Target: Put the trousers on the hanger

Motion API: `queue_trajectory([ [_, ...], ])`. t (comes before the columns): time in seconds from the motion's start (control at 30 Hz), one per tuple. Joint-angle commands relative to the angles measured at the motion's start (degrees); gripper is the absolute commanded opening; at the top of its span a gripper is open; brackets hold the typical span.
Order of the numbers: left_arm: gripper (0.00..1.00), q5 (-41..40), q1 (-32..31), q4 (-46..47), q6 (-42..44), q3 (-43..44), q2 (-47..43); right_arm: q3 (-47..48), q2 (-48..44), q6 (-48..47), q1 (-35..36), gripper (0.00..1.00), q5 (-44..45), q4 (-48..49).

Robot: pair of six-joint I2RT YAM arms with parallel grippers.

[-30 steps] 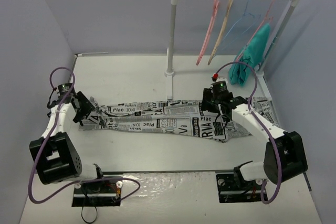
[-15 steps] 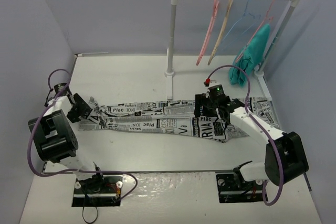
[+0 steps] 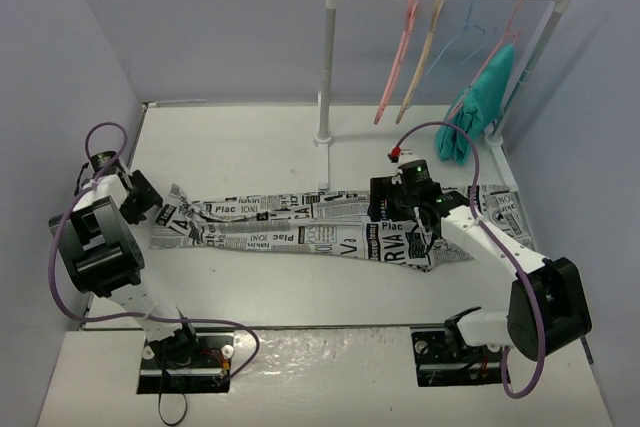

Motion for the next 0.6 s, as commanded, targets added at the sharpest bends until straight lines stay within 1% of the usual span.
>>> queue_trajectory([
  [0.0, 0.47, 2.65, 0.24, 0.44, 1.87, 3.08, -1.34, 0.02, 0.40, -0.94, 0.24, 0.75, -0.50, 2.86],
  [0.2, 0.47, 3.33, 0.22, -0.36, 1.76, 3.08, 0.59, 0.23, 0.94, -0.94, 0.24, 0.75, -0.81, 2.97],
  [0.57, 0.46, 3.53, 0.15, 0.53, 1.55, 1.54, 0.19, -0.03, 1.14, -0.80, 0.24, 0.75, -0.80, 3.15],
])
